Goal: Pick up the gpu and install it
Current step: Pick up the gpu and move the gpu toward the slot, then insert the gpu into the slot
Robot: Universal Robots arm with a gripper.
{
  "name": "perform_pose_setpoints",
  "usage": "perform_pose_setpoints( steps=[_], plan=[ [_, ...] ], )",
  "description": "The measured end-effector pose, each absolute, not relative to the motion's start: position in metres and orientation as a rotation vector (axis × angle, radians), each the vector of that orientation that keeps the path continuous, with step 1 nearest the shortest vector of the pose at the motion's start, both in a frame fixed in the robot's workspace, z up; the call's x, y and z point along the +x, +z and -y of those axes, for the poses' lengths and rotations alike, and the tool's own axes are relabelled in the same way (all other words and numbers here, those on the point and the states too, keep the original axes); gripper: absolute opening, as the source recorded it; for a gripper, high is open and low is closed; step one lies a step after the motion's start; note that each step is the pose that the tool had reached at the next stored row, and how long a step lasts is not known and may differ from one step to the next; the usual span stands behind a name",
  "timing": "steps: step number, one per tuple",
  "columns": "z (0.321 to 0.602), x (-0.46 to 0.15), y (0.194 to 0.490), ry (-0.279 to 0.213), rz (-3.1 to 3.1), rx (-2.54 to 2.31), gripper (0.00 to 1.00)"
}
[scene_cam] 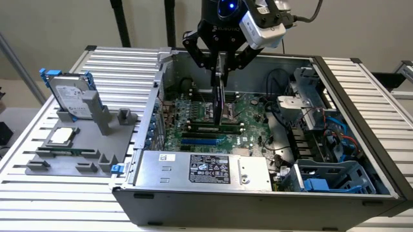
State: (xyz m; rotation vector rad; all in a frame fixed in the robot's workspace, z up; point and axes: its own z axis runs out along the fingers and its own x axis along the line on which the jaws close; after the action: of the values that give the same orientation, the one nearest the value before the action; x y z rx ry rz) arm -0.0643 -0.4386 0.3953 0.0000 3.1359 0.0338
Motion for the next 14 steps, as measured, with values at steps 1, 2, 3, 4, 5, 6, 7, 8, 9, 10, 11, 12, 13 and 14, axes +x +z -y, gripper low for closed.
perform_pose_setpoints(
  steps=[1,2,3,4,5,6,7,8,9,10,11,12,13,14],
  plan=[
    [0.4386,-0.0643,0.3953,0.034,-3.136,0.000,0.00],
    [0.4386,-0.0643,0.3953,0.034,-3.136,0.000,0.00],
    [0.4386,-0.0643,0.3953,0.034,-3.136,0.000,0.00],
    [0.4386,-0.0642,0.3952,0.034,-3.136,-0.001,0.00],
    [0.4386,-0.0643,0.3952,0.034,-3.136,-0.015,0.00],
    [0.4386,-0.0643,0.3950,0.034,-3.136,-0.042,0.00],
    [0.4386,-0.0643,0.3949,0.034,-3.136,-0.071,0.00],
    [0.4386,-0.0643,0.3947,0.034,-3.135,-0.099,0.00],
    [0.4386,-0.0643,0.3945,0.034,-3.134,-0.129,0.00],
    [0.4386,-0.0643,0.3943,0.034,-3.133,-0.156,0.00],
    [0.4386,-0.0643,0.3941,0.034,-3.132,-0.185,0.00],
    [0.4386,-0.0642,0.3938,0.034,-3.130,-0.212,0.00],
    [0.4386,-0.0643,0.3936,0.034,-3.128,-0.241,0.00],
    [0.4386,-0.0643,0.3933,0.034,-3.126,-0.271,0.00]
  ],
)
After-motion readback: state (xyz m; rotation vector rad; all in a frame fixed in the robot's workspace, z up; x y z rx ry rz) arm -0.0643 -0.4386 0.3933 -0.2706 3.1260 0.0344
